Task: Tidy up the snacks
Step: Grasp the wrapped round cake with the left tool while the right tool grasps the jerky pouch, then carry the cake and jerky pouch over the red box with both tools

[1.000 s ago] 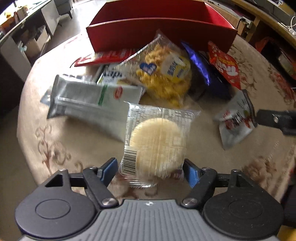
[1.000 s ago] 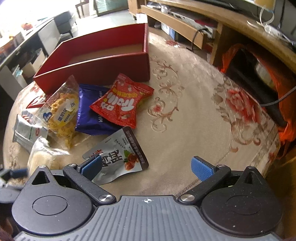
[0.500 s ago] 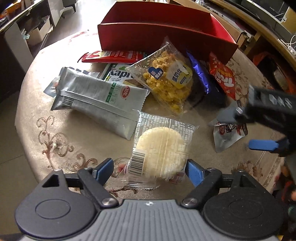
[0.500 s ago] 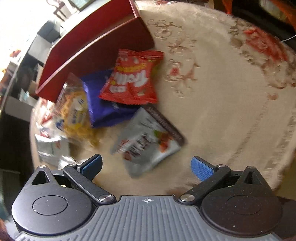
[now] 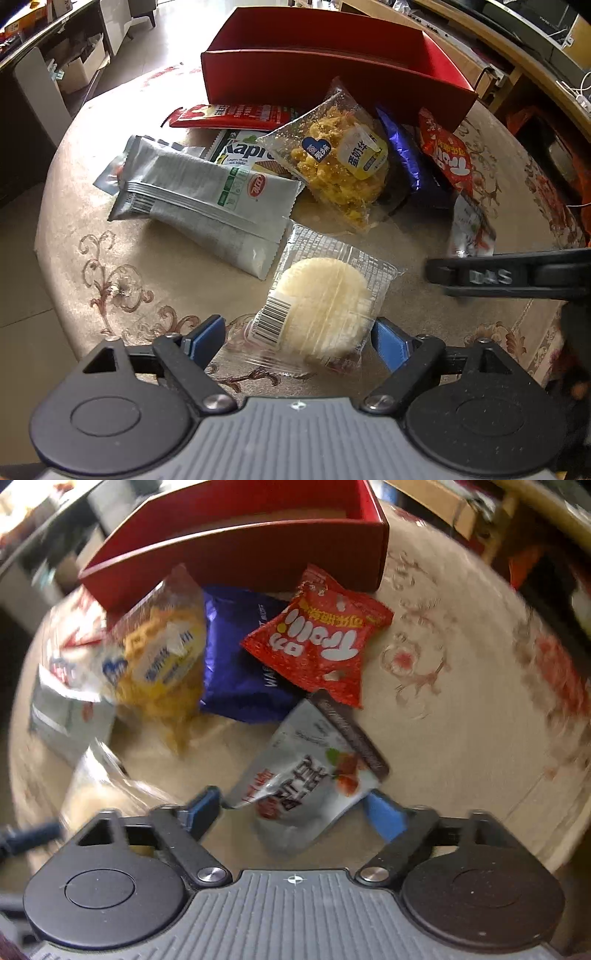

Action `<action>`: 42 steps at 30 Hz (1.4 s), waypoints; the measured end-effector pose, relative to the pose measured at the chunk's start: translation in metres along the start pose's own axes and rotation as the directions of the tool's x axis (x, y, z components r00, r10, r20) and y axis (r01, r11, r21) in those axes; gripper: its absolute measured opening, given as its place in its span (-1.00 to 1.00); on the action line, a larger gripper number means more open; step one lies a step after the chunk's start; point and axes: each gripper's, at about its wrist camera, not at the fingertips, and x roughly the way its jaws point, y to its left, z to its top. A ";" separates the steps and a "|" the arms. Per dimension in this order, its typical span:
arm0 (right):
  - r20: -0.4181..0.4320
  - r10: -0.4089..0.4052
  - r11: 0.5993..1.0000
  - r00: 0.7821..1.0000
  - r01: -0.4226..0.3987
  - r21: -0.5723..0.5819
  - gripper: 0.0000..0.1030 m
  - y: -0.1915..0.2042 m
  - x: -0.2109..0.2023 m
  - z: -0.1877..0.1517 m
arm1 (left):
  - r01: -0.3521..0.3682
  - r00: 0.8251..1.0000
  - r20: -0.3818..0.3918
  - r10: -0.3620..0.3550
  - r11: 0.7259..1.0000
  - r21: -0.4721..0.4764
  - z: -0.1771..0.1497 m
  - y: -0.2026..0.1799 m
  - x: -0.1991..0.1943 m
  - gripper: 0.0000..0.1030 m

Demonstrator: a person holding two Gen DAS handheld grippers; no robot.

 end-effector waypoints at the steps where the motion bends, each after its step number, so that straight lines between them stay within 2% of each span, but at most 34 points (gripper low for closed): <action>1: -0.007 0.001 1.000 1.000 -0.001 -0.023 0.38 -0.004 -0.003 0.000 | 0.003 1.000 -0.002 -0.003 1.000 -0.004 0.000 0.001 0.000 0.63; 5: -0.038 0.012 0.999 0.999 -0.013 -0.048 0.32 -0.023 -0.007 -0.002 | 0.005 1.000 -0.003 -0.005 1.000 -0.003 0.002 0.001 0.001 0.63; 9: -0.081 0.012 0.984 0.997 -0.026 -0.174 0.35 -0.019 -0.007 -0.012 | 0.003 1.000 0.010 -0.004 0.999 0.033 0.004 -0.003 0.001 0.63; 11: -0.090 0.019 0.981 0.996 -0.036 -0.190 0.37 -0.022 -0.007 -0.012 | 0.009 1.000 0.007 -0.009 0.999 0.033 0.006 -0.003 0.003 0.63; 13: -0.079 0.043 0.985 0.996 -0.056 -0.165 0.57 -0.024 -0.007 -0.010 | 0.015 1.000 -0.005 -0.014 1.000 0.018 0.009 -0.004 0.008 0.64; 14: -0.069 0.056 0.989 0.996 -0.065 -0.132 0.75 -0.028 -0.005 -0.007 | 0.014 1.000 -0.011 -0.014 1.000 0.013 0.011 -0.005 0.011 0.64; 16: -0.068 0.080 0.994 0.994 -0.085 -0.073 0.83 -0.031 0.001 0.001 | -0.004 1.000 -0.019 0.004 1.000 0.021 0.013 -0.009 0.018 0.64; 20: -0.040 0.038 0.994 0.998 -0.042 -0.099 0.72 -0.021 0.007 0.005 | -0.047 0.998 -0.031 0.048 0.998 0.036 0.011 -0.013 0.025 0.64; 23: -0.012 -0.015 0.987 1.000 0.013 -0.159 0.40 -0.018 0.009 0.002 | -0.058 0.998 -0.032 0.059 0.998 0.038 0.009 -0.014 0.025 0.62; 26: 0.007 -0.018 0.984 1.000 0.019 -0.179 0.19 -0.017 0.003 -0.008 | -0.062 0.997 -0.033 0.064 0.997 0.041 0.007 -0.017 0.021 0.43; 30: 0.007 -0.008 0.984 1.000 0.009 -0.180 0.17 -0.019 -0.005 -0.019 | -0.037 0.998 -0.043 0.039 0.999 0.030 0.003 -0.019 0.014 0.21; 34: 0.034 0.009 0.984 0.999 -0.002 -0.179 0.17 -0.021 -0.021 -0.030 | -0.045 0.998 -0.040 0.046 0.999 0.030 -0.001 -0.022 0.008 0.12; 42: 0.049 0.036 0.985 0.998 -0.027 -0.170 0.17 -0.019 -0.033 -0.041 | -0.072 0.997 -0.042 0.071 0.997 -0.013 -0.004 -0.021 0.013 0.15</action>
